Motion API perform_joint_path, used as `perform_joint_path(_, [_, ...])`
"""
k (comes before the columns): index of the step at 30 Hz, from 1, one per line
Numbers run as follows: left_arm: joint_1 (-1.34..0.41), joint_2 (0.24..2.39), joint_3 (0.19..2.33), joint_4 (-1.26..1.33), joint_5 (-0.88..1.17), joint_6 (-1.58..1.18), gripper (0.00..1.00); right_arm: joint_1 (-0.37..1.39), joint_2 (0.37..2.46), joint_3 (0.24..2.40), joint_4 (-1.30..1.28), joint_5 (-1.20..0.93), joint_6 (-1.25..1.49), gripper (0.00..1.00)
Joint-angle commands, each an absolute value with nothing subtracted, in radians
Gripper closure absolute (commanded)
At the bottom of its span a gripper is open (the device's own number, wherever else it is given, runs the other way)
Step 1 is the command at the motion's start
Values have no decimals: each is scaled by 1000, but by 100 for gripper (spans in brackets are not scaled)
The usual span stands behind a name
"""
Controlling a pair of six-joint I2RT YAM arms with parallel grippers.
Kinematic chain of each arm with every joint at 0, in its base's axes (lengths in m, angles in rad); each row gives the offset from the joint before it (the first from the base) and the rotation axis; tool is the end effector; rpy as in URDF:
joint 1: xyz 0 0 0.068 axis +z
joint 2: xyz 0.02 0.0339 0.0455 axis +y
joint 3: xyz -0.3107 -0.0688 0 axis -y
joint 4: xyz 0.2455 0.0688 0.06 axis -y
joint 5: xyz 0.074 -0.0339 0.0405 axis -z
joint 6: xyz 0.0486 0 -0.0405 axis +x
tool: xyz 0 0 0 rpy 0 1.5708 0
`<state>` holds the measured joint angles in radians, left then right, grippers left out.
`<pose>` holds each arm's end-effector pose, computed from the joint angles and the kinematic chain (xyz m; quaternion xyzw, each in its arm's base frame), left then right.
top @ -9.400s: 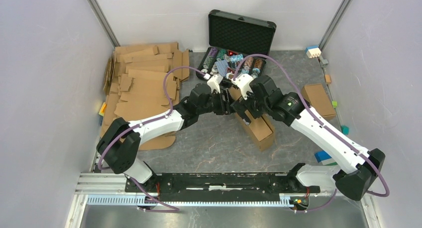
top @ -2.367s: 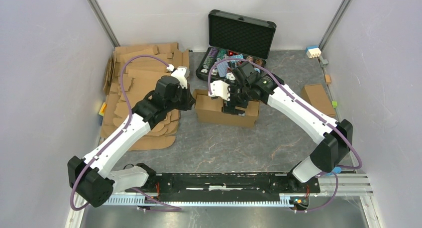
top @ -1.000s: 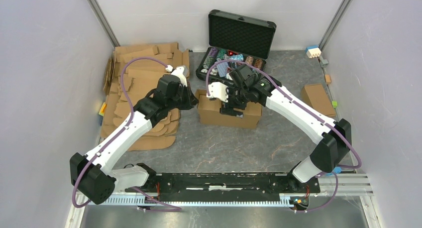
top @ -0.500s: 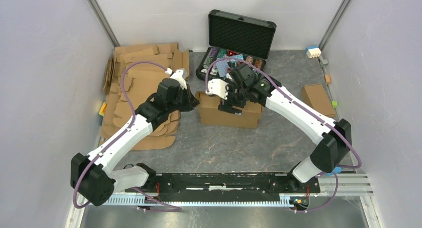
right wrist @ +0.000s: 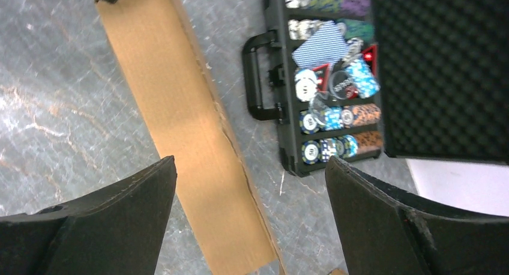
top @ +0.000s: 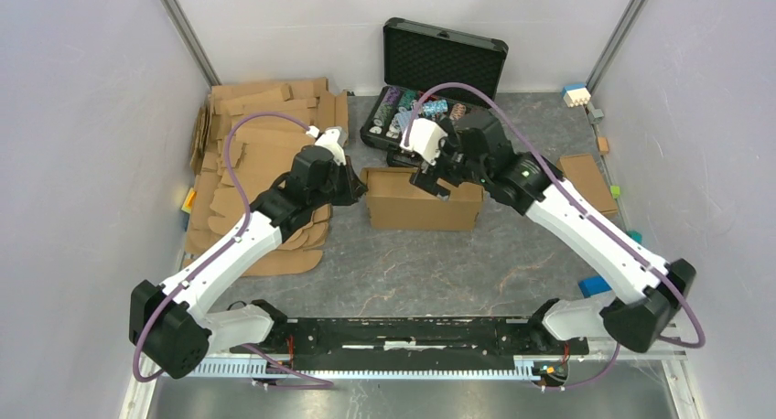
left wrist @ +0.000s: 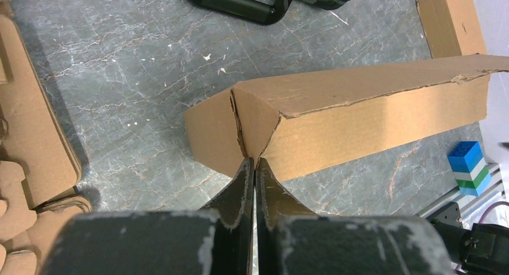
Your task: Fold the paper box
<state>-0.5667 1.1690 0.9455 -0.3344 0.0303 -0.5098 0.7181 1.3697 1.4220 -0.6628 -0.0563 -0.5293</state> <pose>0.2145 -0.1382 0.3387 0.0322 0.8738 -0.2600 0.4096 0.2244 0.1997 0.4205 -0.5284 0.7121 0.0684 0.4573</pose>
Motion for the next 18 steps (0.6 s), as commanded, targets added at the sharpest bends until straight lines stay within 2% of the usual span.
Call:
perform_joint_path(1, [-580,1185,966,-431,4,-464,98,713,1255,1362,-531,105,-372,2])
perform_joint_path(5, [-588,1189,979,-449,4,-450,98,707,1122,1232,-457,280,-184,2])
perform_joint_path(9, [-595,1191,985,-454,4,-439,98,706,969,1085,-458,358,-146,2])
perform_joint_path(12, [-598,1205,1002,-470,3,-433,98,700,836,920,-402,481,-142,7])
perform_joint_path(18, [-597,1230,1026,-483,-25,-430,98,680,747,821,-412,502,-114,13])
